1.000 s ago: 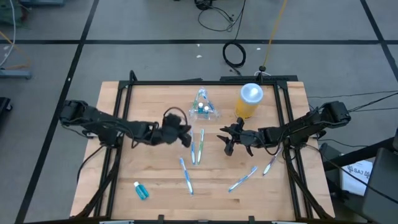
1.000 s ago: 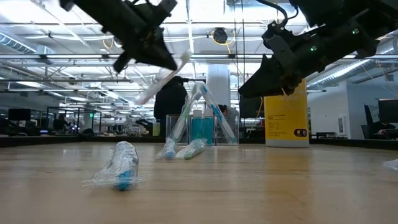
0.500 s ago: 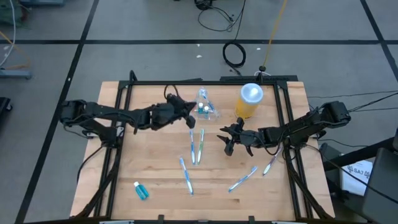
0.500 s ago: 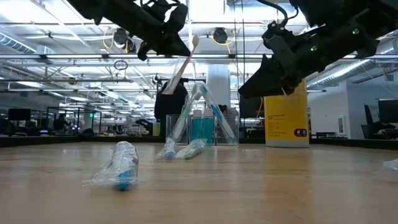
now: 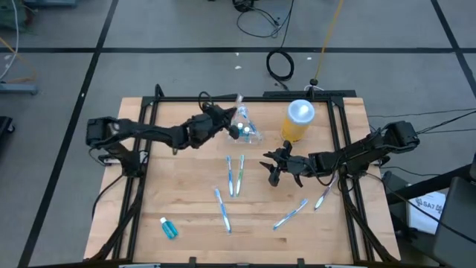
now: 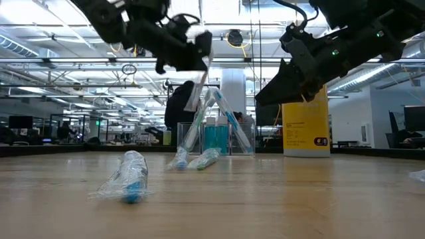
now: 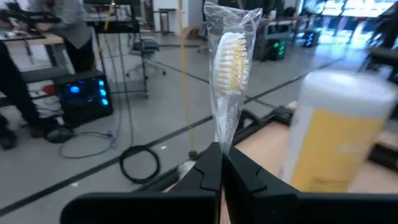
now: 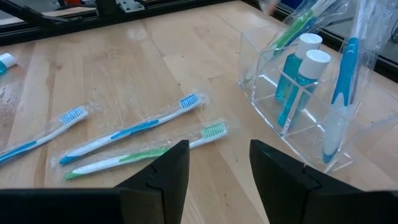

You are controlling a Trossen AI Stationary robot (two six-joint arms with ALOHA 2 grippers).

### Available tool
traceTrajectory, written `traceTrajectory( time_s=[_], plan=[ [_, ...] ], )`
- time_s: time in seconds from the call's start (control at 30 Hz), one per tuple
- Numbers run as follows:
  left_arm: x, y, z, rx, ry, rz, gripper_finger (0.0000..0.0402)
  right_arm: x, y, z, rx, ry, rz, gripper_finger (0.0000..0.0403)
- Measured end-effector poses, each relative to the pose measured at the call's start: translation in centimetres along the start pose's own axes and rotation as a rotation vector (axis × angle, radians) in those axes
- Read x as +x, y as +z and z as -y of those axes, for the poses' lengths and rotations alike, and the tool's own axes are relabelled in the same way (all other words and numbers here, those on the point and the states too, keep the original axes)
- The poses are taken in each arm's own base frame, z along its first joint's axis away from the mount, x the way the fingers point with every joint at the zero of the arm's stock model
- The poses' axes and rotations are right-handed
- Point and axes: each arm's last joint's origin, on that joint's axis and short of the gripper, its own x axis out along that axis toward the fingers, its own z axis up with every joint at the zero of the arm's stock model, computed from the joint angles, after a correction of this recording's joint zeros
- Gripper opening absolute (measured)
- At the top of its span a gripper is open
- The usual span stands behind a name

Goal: Pick & Place toothbrushing station
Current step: Put the orange toothbrush into the left compartment of the transparent organizer

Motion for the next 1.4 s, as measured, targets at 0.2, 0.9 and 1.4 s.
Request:
traceTrajectory(
  time_s=[0.2,0.9,1.4],
  plan=[
    [1.6,-2.5,0.8,0.023,0.104,0.046,0.0002,0.0,-0.2,0.1,-0.008,-0.005,-0.014,0.0160],
    [1.0,-6.8,2.8,0.040,0.265,-0.057,0.0004,0.0,-0.7,0.2,0.044,-0.020,-0.062,0.0160],
    [1.6,-9.8,2.7,0.095,0.284,-0.145,0.0003,-0.1,-0.7,0.2,0.039,-0.022,-0.069,0.0160]
  ],
)
